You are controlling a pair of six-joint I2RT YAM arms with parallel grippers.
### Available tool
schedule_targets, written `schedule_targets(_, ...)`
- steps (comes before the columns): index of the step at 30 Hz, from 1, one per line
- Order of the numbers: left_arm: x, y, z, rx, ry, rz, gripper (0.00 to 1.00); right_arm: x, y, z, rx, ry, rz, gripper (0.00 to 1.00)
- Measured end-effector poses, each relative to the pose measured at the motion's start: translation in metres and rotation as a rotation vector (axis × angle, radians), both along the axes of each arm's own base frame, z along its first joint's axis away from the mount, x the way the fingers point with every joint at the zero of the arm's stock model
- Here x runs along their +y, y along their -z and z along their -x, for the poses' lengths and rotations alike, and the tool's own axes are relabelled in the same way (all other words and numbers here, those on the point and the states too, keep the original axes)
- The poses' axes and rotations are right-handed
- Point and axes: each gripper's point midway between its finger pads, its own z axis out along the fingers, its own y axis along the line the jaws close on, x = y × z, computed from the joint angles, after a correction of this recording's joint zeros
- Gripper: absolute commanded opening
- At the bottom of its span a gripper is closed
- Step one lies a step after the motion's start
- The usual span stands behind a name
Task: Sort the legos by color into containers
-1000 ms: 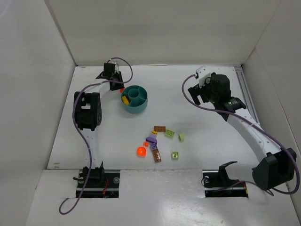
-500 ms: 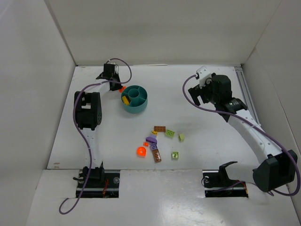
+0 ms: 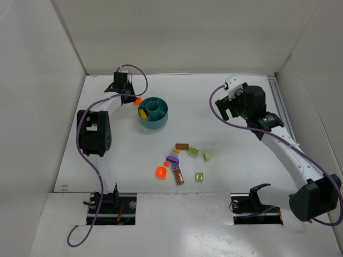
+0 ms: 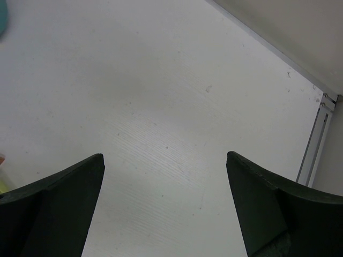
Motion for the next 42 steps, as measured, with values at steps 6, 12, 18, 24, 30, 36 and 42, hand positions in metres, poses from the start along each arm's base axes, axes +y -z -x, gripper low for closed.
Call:
schedule_targets(6, 0.0, -0.089, 0.008, -0.186, -0.005, 0.024, 0.0, -0.004, -0.009, 0.003, -0.024, 0.005, -0.014, 1.0)
schedule_targets(12, -0.016, -0.124, 0.014, -0.268, 0.017, 0.041, 0.0, -0.006, -0.015, 0.011, -0.046, 0.005, -0.022, 1.0)
schedule_targets(18, -0.047, -0.096, 0.035, -0.181, 0.064, 0.019, 0.0, -0.007, -0.011, 0.014, -0.038, 0.005, -0.02, 1.0)
schedule_targets(24, -0.068, -0.093, 0.043, -0.17, 0.095, 0.0, 0.0, -0.009, -0.01, 0.019, -0.04, 0.005, -0.02, 1.0)
schedule_targets(30, -0.067, -0.088, 0.044, -0.159, 0.076, -0.013, 0.0, -0.011, -0.012, 0.022, -0.046, 0.009, -0.021, 1.0)
schedule_targets(36, -0.073, -0.073, 0.044, -0.125, 0.095, 0.003, 0.0, -0.015, -0.01, 0.023, -0.038, 0.021, -0.015, 1.0)
schedule_targets(42, -0.082, -0.06, 0.046, -0.098, 0.135, 0.033, 0.0, -0.016, -0.009, 0.025, -0.032, 0.023, -0.012, 1.0)
